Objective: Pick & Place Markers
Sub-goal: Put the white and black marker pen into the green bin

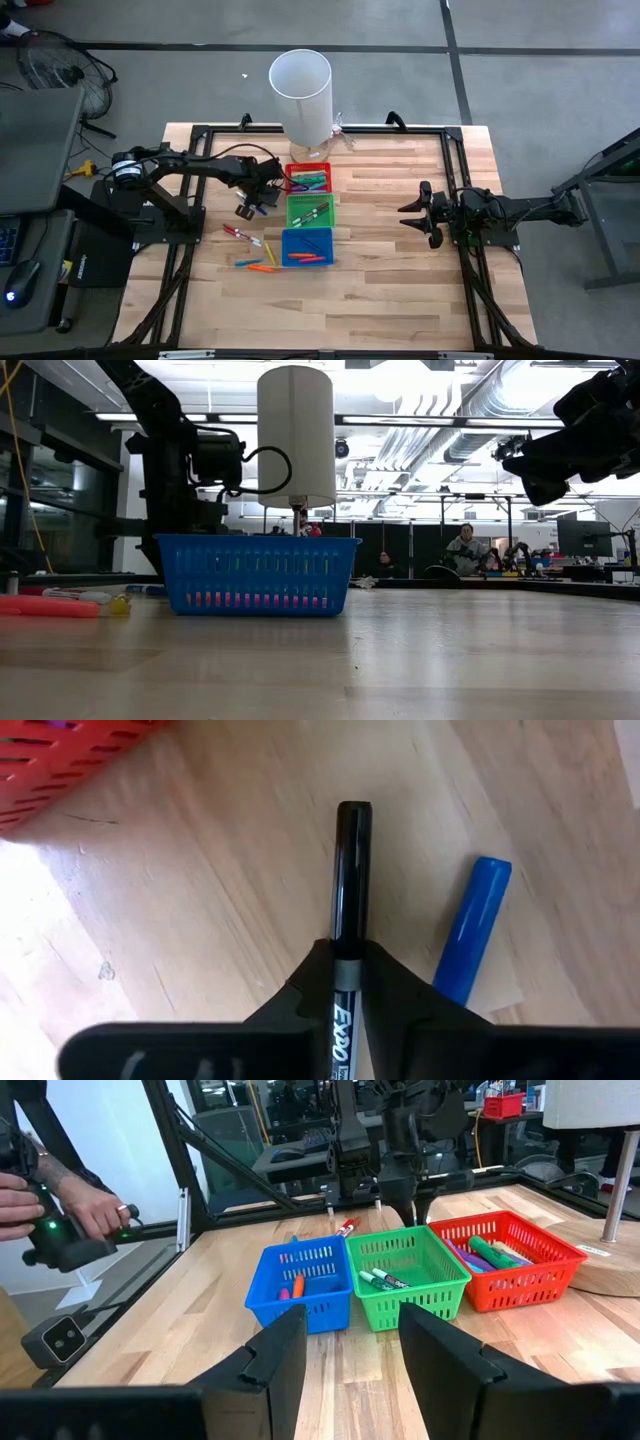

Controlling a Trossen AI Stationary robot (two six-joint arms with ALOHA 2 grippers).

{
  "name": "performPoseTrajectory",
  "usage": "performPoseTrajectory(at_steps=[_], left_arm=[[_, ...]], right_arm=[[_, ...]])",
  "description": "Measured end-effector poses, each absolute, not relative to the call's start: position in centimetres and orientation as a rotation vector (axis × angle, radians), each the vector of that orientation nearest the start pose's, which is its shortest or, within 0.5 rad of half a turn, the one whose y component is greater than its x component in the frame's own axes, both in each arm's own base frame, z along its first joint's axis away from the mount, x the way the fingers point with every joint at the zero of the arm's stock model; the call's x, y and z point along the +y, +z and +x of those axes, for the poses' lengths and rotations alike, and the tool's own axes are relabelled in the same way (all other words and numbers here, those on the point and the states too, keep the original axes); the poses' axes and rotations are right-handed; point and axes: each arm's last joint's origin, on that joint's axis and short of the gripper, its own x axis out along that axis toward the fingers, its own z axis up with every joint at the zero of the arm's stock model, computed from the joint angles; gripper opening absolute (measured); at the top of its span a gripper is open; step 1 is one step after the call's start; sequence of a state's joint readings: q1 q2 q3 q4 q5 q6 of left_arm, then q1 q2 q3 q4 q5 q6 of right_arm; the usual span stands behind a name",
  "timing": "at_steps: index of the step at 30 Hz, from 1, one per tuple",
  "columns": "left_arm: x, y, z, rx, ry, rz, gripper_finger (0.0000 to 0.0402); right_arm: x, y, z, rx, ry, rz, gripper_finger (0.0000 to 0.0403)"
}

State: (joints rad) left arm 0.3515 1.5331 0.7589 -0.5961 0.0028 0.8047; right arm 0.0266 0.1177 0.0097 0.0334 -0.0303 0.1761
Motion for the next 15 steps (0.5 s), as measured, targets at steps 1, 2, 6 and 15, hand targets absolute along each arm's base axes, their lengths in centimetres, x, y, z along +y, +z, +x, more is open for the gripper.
performPoseTrajectory(at_steps=[1, 2, 6, 15], left_arm=[[8.48, 14.50, 23.12, 1.368, -0.256, 0.430, 0.0022], [8.48, 14.55, 23.10, 1.366, -0.250, 0.428, 0.0022], [8.49, 14.71, 23.08, 1.359, -0.223, 0.414, 0.0022], [8.40, 14.87, 23.24, 1.359, -0.187, 0.393, 0.0022]], right_arm=[[0.37, 16.05, 10.42, 0.079, 0.050, 0.176, 0.0149], [0.37, 16.05, 10.42, 0.079, 0.050, 0.177, 0.0149], [0.37, 16.05, 10.42, 0.079, 0.050, 0.177, 0.0149], [0.36, 16.06, 10.42, 0.079, 0.050, 0.176, 0.0149]])
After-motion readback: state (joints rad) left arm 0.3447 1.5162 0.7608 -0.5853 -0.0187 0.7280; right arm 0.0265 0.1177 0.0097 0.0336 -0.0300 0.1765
